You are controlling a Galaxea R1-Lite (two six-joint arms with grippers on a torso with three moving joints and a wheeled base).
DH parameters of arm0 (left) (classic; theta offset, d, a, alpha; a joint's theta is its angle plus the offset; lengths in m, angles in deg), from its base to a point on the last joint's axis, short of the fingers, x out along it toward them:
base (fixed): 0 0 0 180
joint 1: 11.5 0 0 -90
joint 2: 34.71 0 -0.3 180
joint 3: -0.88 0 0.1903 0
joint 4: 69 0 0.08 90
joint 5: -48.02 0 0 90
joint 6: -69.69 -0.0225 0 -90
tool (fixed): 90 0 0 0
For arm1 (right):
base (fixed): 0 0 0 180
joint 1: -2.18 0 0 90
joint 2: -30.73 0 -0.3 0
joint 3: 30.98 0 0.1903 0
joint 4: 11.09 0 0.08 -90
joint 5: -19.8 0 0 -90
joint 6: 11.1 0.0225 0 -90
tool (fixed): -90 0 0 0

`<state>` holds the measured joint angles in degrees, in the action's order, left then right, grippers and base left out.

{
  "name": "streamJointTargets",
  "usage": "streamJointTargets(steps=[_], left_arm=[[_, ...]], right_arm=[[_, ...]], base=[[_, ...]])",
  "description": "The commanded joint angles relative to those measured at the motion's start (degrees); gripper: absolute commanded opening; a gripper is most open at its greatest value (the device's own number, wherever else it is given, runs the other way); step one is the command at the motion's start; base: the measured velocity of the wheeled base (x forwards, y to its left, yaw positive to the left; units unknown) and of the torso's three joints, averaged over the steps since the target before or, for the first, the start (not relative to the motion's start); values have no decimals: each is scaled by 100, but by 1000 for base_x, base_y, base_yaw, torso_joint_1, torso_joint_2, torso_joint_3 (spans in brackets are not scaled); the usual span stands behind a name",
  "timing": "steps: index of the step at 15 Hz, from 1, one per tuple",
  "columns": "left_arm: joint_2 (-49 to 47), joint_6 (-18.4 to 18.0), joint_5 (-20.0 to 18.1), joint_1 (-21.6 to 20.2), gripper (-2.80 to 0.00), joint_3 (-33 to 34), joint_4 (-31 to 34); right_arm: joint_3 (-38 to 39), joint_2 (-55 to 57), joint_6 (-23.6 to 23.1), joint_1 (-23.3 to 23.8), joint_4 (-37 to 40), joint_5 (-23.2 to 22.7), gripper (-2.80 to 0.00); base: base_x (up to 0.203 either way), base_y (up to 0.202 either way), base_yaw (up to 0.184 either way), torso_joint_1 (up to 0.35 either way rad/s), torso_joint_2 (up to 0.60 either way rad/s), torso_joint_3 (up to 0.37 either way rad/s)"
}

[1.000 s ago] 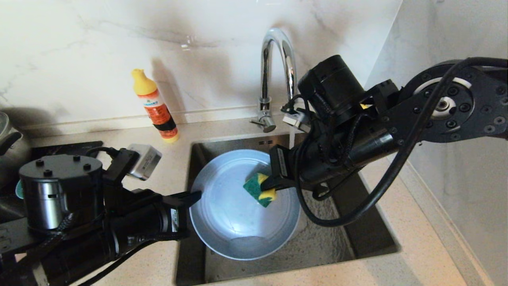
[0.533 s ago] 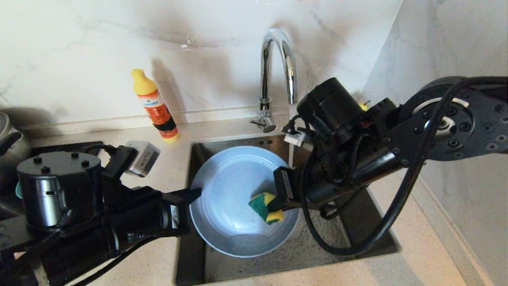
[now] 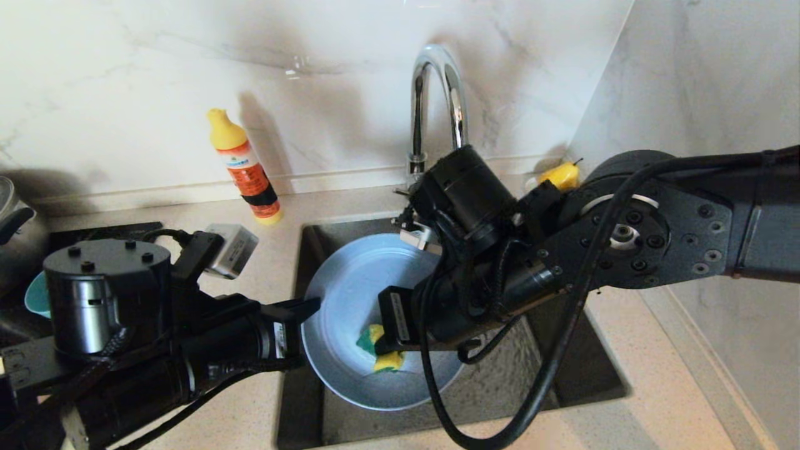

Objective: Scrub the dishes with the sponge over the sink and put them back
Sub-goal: Wipe the plate

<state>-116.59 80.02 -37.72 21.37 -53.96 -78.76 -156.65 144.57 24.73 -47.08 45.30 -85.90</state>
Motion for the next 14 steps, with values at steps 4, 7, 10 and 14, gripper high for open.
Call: streamJointTargets(steps=[4,7,10,14], left_arm=[[14,162,-21,-1,-280,44,-18],[57,162,-22,-1,-280,36,-18],[67,162,-4,-1,-280,80,-18],[76,162,-4,-1,-280,80,-18]], right_arm=[[-743,439,29,-112,71,4,-280],[-821,357,27,13,51,45,-280],[-817,106,-5,268,82,85,-280],[-783,-163,-17,572,273,85,-280]], base=[[0,0,0,0,0,0],[0,0,0,0,0,0],[0,0,0,0,0,0],[0,0,0,0,0,0]])
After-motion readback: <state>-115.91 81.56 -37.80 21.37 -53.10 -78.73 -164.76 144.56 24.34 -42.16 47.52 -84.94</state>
